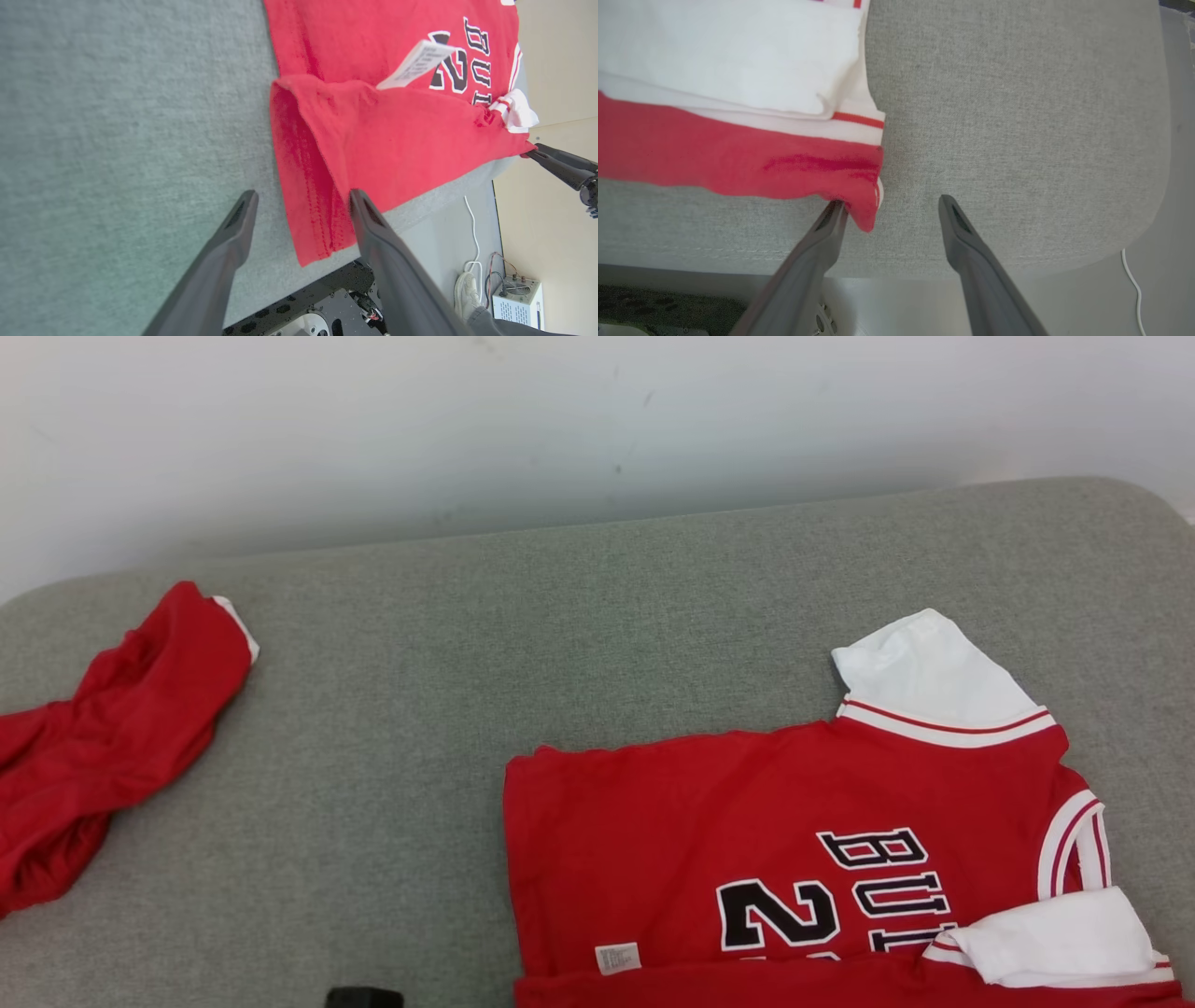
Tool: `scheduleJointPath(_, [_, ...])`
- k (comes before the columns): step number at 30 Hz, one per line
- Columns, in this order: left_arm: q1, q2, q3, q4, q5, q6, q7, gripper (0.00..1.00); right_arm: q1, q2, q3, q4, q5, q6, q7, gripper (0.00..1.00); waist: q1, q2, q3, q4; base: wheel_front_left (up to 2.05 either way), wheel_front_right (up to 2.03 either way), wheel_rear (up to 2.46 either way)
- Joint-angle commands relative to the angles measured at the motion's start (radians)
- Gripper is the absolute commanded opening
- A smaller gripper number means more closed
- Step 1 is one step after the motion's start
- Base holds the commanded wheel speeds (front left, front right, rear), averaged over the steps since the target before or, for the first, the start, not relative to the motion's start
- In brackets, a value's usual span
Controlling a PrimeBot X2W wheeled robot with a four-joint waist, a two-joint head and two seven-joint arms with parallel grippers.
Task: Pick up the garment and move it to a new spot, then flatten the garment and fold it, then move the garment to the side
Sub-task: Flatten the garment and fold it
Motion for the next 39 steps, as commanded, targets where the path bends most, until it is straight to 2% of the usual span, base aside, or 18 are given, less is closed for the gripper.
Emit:
scheduleJointPath(1, [0.005,0.020,0.013,-0.006,0.011,0.009,-0.012,1.00,-0.014,-0.012,-0.016,-0.006,-0.005,-0.002,-0.011,1.00,0.0001,0.0000,0.002,0.001,0.00,0.00,0.00])
scheduleJointPath(8, [-0.066,0.083,0.091,-0.045,0.058,0.059,-0.042,1.00,-0.087,-0.047,-0.088,-0.119,-0.020,-0.002,0.003,1.00,0.0001,0.0000,0.030,0.014,0.00,0.00,0.00])
scheduleJointPath(12, [-0.173,0.061,0.106,-0.039,0.082,0.055,-0.024,1.00,-0.195,-0.041,-0.104,-0.161,-0.046,-0.002,0.026,1.00,0.0001,0.0000,0.066,0.036,0.00,0.00,0.00])
scheduleJointPath(18, [-0.376,-0.027,0.090,0.052,0.122,0.013,0.014,1.00,-0.410,-0.018,-0.087,-0.128,-0.089,-0.002,0.052,1.00,0.0001,0.0000,0.167,0.090,0.00,0.00,0.00])
scheduleJointPath(26, [-0.563,-0.168,0.026,0.239,0.137,-0.074,0.058,1.00,-0.643,0.013,-0.033,0.030,-0.126,-0.002,0.095,1.00,0.0001,0.0000,0.260,0.174,0.00,0.00,0.00])
scheduleJointPath(34, [-0.650,-0.261,-0.008,0.322,0.110,-0.149,0.086,1.00,-0.776,0.085,-0.003,0.215,-0.171,-0.002,0.107,1.00,0.0001,0.0000,0.310,0.211,0.00,0.00,0.00])
scheduleJointPath(39, [-0.665,-0.288,-0.016,0.334,0.074,-0.195,0.117,1.00,-0.798,0.112,0.038,0.270,-0.151,-0.002,0.106,1.00,0.0001,0.0000,0.317,0.210,0.00,0.00,0.00])
